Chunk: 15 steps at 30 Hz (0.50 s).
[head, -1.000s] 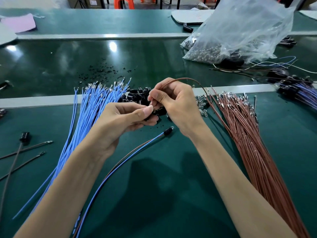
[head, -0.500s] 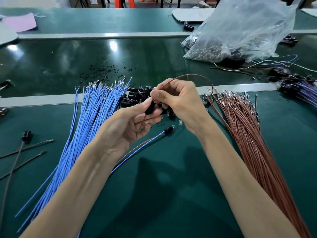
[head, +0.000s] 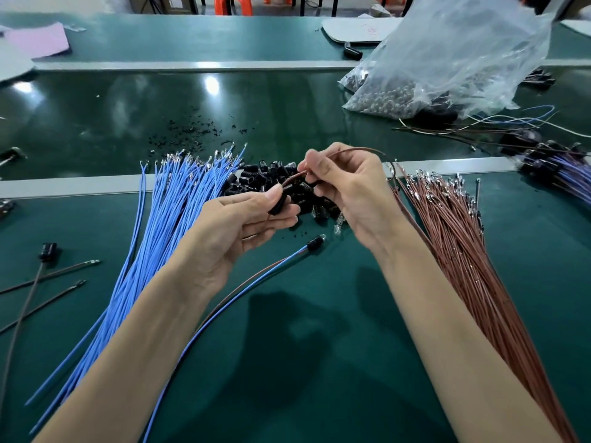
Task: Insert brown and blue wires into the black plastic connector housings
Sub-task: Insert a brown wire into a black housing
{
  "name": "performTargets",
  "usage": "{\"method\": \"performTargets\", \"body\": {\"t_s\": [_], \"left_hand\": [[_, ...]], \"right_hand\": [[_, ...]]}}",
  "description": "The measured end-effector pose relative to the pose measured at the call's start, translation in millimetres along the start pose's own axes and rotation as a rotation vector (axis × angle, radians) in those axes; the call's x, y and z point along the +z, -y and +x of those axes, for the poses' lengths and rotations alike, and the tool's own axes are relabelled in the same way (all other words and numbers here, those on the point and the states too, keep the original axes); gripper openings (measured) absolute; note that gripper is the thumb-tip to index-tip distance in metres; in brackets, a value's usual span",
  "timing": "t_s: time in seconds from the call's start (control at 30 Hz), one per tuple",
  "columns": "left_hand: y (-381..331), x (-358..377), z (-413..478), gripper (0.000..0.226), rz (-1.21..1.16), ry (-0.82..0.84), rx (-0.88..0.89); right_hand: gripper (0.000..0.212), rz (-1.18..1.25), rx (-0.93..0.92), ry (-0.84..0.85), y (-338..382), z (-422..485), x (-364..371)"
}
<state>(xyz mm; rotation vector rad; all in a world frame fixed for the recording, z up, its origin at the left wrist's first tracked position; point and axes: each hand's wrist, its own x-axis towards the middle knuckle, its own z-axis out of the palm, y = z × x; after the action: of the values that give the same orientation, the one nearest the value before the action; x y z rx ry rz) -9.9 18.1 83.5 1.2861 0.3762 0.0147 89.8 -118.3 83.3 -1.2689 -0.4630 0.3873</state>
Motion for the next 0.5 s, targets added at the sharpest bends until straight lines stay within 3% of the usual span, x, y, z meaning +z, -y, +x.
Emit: {"method": "performTargets", "body": {"t_s": [0.13, 0.33, 0.5], "left_hand": [[0.2, 0.1, -2.0, 0.025, 0.142, -0.008, 0.077], [1.1, 3.3, -3.7, 0.021, 0.217, -0.018, 0.114], [3.0, 7.1, -1.4, 0.017, 0.023, -0.169, 0.147]], "right_hand": [[0.016, -0.225, -0.004, 0.014, -2.5, 2.2, -0.4], [0.020, -0.182, 0.052, 0.041, 0.2, 0.7, 4.2], [0.034, -0.512, 0.196, 0.028, -9.2, -23.1, 8.1]]}}
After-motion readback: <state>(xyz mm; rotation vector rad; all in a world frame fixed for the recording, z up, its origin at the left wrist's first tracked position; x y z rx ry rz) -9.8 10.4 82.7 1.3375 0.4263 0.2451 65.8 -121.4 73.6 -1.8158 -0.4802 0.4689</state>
